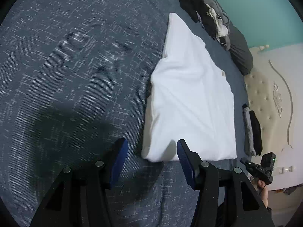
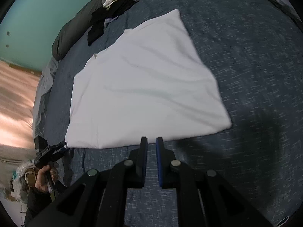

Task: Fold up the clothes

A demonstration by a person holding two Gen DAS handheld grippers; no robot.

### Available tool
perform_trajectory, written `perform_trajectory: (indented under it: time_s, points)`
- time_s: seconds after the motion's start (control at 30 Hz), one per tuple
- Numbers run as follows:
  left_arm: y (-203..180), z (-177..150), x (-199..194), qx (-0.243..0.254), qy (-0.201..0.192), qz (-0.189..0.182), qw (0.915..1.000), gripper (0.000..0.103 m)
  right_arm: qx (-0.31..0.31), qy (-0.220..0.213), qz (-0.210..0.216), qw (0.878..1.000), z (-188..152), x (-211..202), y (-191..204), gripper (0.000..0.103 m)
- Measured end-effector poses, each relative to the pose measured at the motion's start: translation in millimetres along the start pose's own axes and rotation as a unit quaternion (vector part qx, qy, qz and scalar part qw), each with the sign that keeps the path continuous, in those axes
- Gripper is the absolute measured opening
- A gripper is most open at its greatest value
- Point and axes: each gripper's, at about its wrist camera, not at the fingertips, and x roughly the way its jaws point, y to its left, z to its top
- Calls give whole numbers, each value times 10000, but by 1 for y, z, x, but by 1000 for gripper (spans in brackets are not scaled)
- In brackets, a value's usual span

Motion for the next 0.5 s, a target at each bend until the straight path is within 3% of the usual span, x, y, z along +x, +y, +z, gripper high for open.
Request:
perform_trajectory:
  time_s: [0.07, 0.13, 0.2, 0.27, 0.5]
  points:
    - [-2, 1, 1, -14, -40, -56, 10000, 56, 52, -24, 7, 10000, 0, -3, -4, 9]
    - [-5, 3, 3, -10, -61, -132, 9999, 44, 131, -43, 52, 9999, 0, -5, -8, 9]
    - [-8, 3, 6, 7, -22, -147, 9999, 21, 164, -63, 87, 9998, 1, -7, -11, 9]
    - [-11, 4, 8, 50, -41, -104, 9999, 12, 186, -82, 120, 9997, 2, -9, -13, 9]
    - [-38, 9, -2, 301, -316, -87, 9990, 6, 263, -150, 234, 9993, 6, -15, -21, 9]
